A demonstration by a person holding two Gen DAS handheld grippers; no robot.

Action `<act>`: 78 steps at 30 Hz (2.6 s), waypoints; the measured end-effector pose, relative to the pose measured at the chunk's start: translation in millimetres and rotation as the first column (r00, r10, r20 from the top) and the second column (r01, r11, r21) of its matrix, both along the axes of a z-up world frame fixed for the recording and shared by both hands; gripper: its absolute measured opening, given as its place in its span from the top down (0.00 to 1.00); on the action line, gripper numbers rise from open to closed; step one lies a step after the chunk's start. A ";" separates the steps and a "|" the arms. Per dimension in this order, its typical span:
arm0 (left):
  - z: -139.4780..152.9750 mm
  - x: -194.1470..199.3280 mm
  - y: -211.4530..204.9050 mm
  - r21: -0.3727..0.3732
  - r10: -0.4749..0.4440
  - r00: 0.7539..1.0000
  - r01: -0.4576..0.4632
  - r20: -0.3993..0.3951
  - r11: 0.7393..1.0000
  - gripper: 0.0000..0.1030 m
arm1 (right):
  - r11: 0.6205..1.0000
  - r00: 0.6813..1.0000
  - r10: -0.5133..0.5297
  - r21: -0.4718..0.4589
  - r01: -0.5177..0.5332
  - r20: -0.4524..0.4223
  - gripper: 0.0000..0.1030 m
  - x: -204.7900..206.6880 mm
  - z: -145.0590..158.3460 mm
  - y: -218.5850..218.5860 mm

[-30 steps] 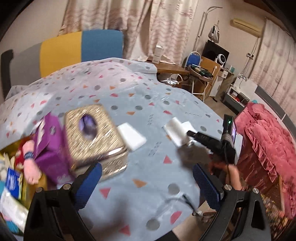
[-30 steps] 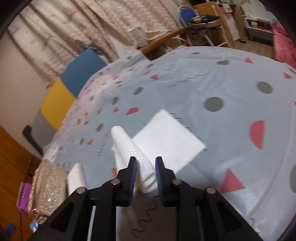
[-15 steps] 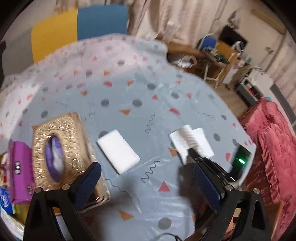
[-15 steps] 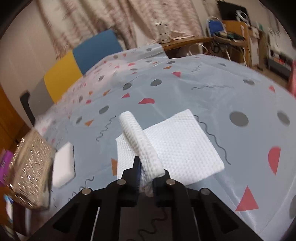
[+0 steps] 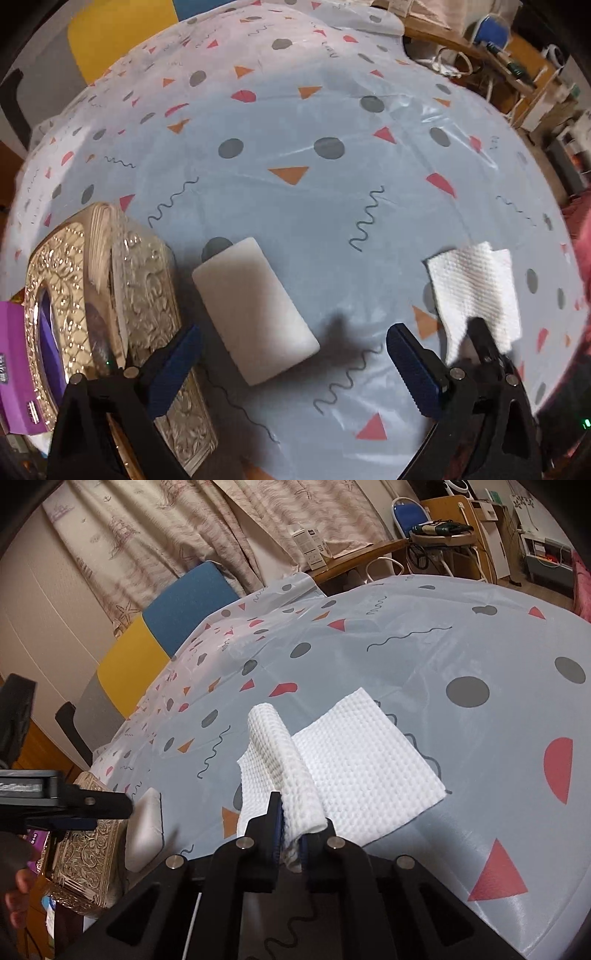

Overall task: Organize soft objects
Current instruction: 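Grasp the white sponge with the left tool while the right holds the towel, then carry the white sponge into the tray and open the left tool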

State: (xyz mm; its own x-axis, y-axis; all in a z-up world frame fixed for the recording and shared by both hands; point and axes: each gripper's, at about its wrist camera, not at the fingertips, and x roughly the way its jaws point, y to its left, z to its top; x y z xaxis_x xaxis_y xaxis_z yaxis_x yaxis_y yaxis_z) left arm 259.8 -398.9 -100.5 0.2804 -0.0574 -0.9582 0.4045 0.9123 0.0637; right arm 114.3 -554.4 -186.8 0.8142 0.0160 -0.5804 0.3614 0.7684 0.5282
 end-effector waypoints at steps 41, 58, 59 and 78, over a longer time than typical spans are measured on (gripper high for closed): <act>-37.1 -7.3 -1.5 -0.153 0.060 0.998 -0.063 -0.021 0.986 0.30 | 0.999 0.999 -0.001 0.050 -0.001 0.045 0.94 -2.3 -5.7 -6.1; 5.4 -45.3 30.7 -0.310 -0.033 0.998 0.050 0.060 0.949 0.44 | 1.000 0.999 -0.006 0.023 0.005 0.032 0.94 -1.3 -4.1 -3.6; 10.2 -48.8 33.3 -0.334 -0.035 0.998 0.053 0.058 0.941 0.44 | 1.000 1.000 -0.007 0.016 0.006 0.028 0.94 -1.2 -3.8 -2.6; 86.1 -121.6 124.6 -0.518 -0.109 0.979 0.185 0.174 0.835 0.44 | 0.997 0.999 -0.021 -0.070 0.019 -0.024 0.95 4.7 1.6 7.9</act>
State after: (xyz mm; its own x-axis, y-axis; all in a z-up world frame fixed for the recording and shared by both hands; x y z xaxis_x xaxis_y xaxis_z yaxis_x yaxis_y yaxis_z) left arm 138.2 -274.3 -14.4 0.3492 -0.5949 -0.7240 0.5592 0.7523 -0.3484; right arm 119.0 -546.5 -185.2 0.7994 -0.0416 -0.5994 0.3893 0.7957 0.4640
